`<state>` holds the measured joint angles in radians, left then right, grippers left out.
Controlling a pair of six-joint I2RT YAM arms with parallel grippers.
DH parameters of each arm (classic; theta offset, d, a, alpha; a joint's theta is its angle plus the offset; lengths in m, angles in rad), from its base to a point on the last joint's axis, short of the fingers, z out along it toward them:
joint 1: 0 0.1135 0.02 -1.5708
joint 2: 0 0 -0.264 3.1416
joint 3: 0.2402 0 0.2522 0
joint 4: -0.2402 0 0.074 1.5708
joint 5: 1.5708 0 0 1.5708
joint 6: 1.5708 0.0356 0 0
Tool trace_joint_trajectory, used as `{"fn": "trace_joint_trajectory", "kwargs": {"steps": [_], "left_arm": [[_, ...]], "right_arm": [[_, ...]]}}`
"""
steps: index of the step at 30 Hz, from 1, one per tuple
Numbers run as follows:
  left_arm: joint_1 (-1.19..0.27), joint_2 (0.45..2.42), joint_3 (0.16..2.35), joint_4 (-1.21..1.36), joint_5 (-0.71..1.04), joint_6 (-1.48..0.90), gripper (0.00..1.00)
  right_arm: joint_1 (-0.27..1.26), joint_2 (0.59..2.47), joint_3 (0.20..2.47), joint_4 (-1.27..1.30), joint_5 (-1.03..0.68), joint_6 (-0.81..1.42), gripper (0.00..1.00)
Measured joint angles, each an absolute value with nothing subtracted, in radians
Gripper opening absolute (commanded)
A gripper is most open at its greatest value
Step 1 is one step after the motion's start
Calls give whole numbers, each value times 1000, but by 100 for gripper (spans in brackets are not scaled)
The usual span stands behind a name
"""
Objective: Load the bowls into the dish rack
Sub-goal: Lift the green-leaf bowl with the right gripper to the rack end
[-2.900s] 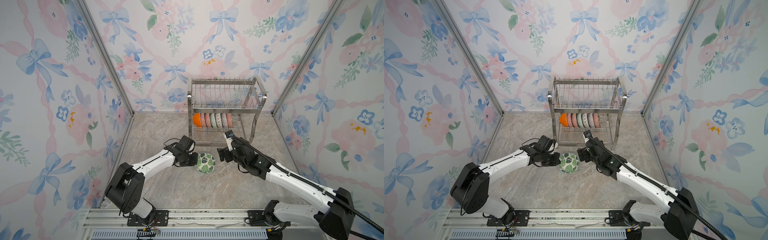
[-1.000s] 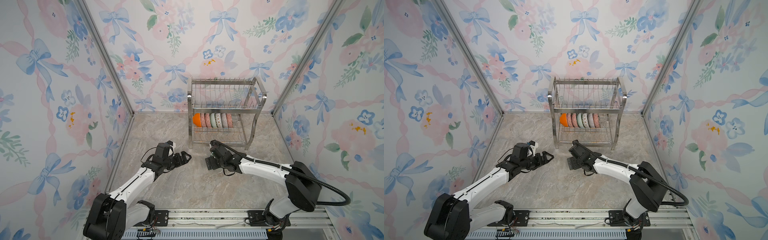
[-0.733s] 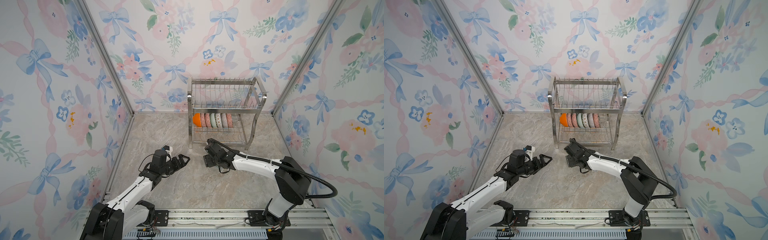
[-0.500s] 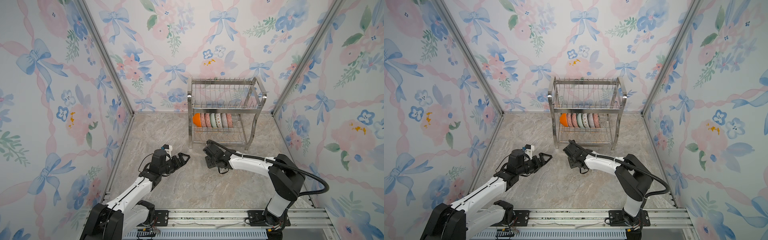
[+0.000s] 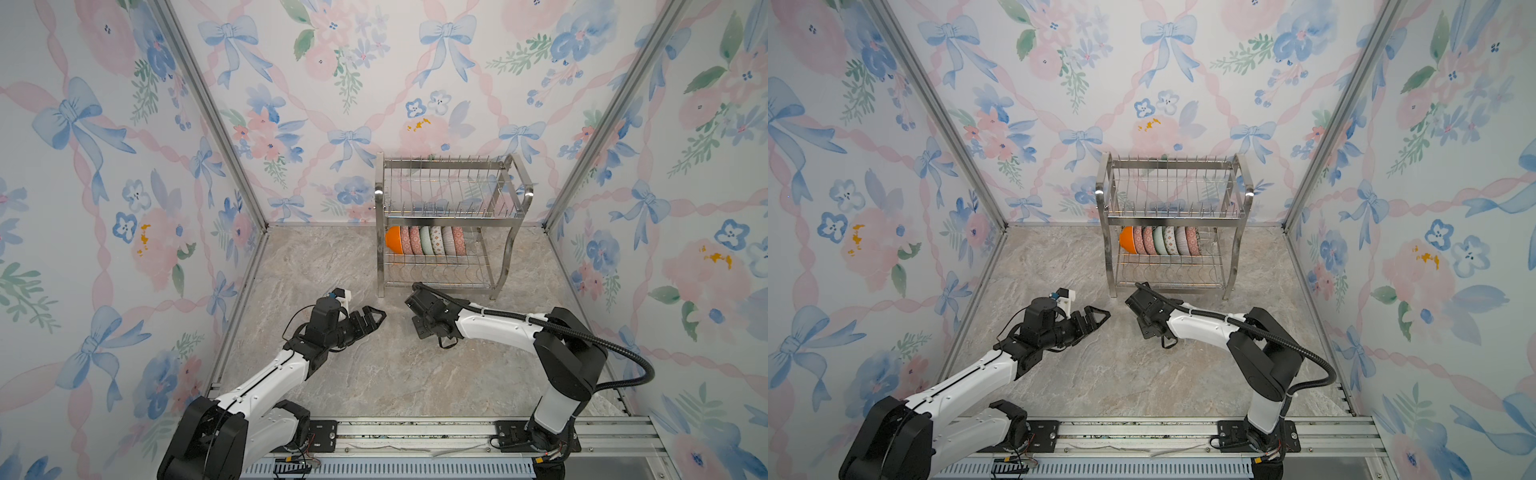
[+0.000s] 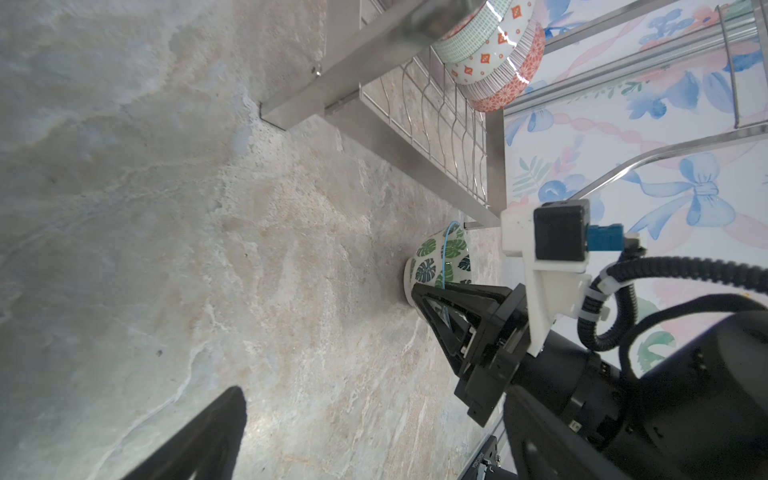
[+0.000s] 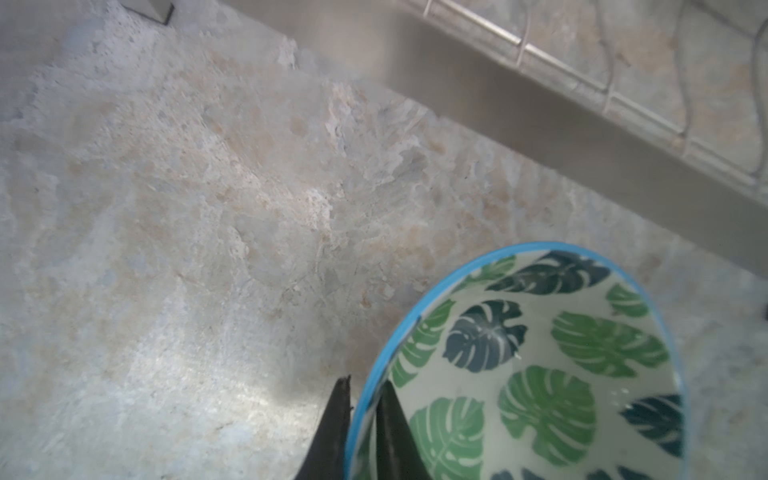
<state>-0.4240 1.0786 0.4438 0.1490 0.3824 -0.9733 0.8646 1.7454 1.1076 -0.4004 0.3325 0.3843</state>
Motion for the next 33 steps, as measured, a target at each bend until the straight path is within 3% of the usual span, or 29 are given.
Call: {"fn": "trace_joint_trajectory", "kwargs": {"steps": [6, 14, 24, 33], "left_arm": [[-470, 1087, 478, 155, 345, -973, 98], [-556, 1137, 523, 171, 284, -979, 98], [-657, 1229, 637, 242, 167, -997, 98], [-724, 1414, 813, 277, 122, -997, 98]], "right_arm": [[834, 1637, 1038, -382, 253, 362, 1], [686, 1414, 917, -376, 144, 358, 0], [333, 1171, 847, -426, 34, 350, 0], [-28, 1154, 883, -498, -57, 328, 0]]}}
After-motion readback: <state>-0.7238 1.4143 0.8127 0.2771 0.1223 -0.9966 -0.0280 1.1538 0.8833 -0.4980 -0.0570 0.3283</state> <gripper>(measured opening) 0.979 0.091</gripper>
